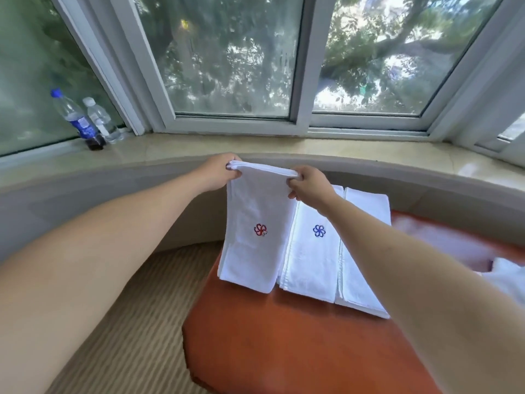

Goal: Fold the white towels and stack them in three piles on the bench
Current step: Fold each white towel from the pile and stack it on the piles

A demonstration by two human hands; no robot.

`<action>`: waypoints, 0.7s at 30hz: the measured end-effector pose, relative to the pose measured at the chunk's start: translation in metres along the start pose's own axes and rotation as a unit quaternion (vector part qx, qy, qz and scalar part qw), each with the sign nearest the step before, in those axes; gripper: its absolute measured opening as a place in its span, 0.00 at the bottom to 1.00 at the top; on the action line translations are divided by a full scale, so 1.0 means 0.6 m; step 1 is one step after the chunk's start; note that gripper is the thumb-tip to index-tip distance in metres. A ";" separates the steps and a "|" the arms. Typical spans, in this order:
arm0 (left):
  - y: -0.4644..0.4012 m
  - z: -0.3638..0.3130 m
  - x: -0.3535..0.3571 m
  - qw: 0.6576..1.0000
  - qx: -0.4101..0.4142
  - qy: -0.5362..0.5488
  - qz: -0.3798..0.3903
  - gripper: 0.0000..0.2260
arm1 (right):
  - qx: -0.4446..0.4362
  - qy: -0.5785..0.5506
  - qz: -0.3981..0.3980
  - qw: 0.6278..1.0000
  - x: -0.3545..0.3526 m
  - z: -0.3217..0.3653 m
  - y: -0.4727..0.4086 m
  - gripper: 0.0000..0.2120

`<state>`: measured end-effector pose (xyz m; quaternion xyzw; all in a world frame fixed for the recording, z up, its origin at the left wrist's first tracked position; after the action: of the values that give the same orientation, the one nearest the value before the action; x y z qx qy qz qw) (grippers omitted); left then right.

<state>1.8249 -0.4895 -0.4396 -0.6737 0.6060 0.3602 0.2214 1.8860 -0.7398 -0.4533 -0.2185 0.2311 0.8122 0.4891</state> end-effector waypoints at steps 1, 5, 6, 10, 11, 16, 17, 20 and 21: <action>-0.030 0.008 0.006 1.000 -0.002 0.002 0.007 0.05 | 0.010 -0.001 -0.010 1.000 0.000 -0.006 -0.021 0.15; -0.141 0.044 0.044 0.999 -0.011 0.020 0.043 0.04 | 0.063 0.006 -0.045 0.997 0.011 -0.043 -0.105 0.16; -0.167 0.052 0.055 0.998 -0.009 0.024 0.054 0.03 | 0.074 0.006 -0.052 0.996 0.015 -0.054 -0.124 0.15; -0.255 0.076 0.101 0.995 -0.004 0.040 0.095 0.03 | 0.109 0.003 -0.074 0.991 0.031 -0.106 -0.190 0.13; -0.272 0.081 0.112 0.994 -0.007 0.050 0.099 0.05 | 0.116 0.003 -0.078 0.990 0.035 -0.119 -0.208 0.13; -0.352 0.142 0.169 0.987 -0.076 0.112 0.086 0.03 | 0.137 0.007 -0.077 0.988 0.066 -0.180 -0.294 0.14; -0.365 0.157 0.179 0.985 -0.094 0.124 0.079 0.02 | 0.140 0.004 -0.075 0.987 0.074 -0.191 -0.311 0.14; -0.396 0.196 0.205 0.982 -0.116 0.142 0.052 0.05 | 0.152 -0.015 -0.067 0.986 0.099 -0.222 -0.354 0.15; -0.404 0.209 0.216 0.980 -0.122 0.149 0.045 0.06 | 0.159 -0.031 -0.067 0.985 0.108 -0.235 -0.365 0.15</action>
<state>2.0351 -0.4420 -0.6511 -0.7141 0.6134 0.3361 0.0285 2.0725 -0.6869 -0.6389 -0.1275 0.3265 0.7370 0.5779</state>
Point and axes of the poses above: each hand's wrist, its own y-axis away from the middle knuckle, its own x-axis out of the palm, z = x × y, the point moved 4 cm from there along -y, towards the middle knuckle
